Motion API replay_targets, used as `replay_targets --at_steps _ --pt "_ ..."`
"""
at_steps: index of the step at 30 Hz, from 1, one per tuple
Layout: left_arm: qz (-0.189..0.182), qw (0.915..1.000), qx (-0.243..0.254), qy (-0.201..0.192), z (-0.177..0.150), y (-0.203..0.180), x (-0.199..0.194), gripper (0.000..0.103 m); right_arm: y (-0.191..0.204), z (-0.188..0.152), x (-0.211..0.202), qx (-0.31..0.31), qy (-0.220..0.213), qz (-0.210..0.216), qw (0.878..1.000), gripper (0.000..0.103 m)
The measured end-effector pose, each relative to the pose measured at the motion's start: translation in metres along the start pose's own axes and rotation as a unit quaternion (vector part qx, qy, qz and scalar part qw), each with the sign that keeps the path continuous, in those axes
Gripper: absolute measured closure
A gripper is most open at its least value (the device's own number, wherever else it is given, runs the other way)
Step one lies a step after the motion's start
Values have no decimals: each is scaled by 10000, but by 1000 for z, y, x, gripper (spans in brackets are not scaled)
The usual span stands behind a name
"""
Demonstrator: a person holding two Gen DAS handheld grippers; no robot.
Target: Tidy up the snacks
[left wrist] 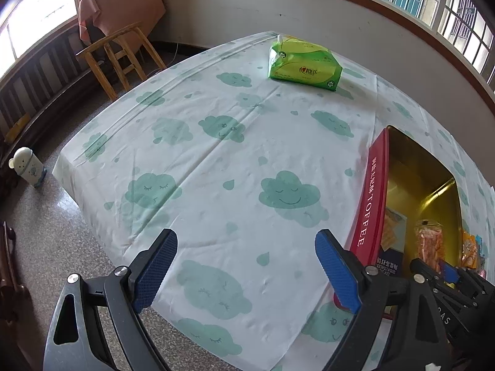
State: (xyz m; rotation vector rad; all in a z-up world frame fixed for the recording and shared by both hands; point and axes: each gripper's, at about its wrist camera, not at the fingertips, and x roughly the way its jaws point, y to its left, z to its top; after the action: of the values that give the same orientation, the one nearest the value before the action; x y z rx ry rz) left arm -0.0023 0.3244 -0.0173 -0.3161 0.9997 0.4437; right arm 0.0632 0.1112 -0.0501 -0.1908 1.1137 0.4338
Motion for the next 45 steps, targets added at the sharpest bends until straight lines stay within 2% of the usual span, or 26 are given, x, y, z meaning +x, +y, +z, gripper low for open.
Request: replay_targets --at_steps 7,11,15,17,19,20,25,28,31,36,45 --pt "-29 9999 93 -28 -3 -10 -6 14 -4 -2 -8 65 -52 208 9997 62" --pt "-101 9997 187 -102 -5 -22 -15 14 -12 -7 -28 107 -250 350 9990 62" --pt "-275 9987 399 -133 -11 -46 -25 14 -34 -21 -52 126 -487 282 9983 63" --pt "-398 9974 578 -134 -16 -63 -30 14 -46 -29 -63 151 -605 438 9971 63" --pt "-527 9957 746 -131 -22 -80 -35 14 -63 -40 -75 188 -682 72 9975 63" --pt "-587 9948 819 -133 -24 -88 -37 14 -71 -45 -80 207 -740 71 9970 63" --pt "-893 9879 1253 -175 -37 -131 -51 14 -132 -80 -97 606 -701 -452 9947 62" --pt "-1054 9821 1549 -177 -47 -158 -59 14 -166 -101 -96 836 -526 -795 9919 62" --pt "-1187 9768 1778 -135 -57 -180 -63 14 -188 -119 -92 1045 -372 -912 9896 62" --pt "-1345 9662 2200 -13 -79 -219 -67 14 -207 -137 -78 1181 -194 -920 9885 62" --pt "-1473 9474 2835 170 -116 -276 -67 14 -210 -139 -61 1121 -321 -883 9892 59"
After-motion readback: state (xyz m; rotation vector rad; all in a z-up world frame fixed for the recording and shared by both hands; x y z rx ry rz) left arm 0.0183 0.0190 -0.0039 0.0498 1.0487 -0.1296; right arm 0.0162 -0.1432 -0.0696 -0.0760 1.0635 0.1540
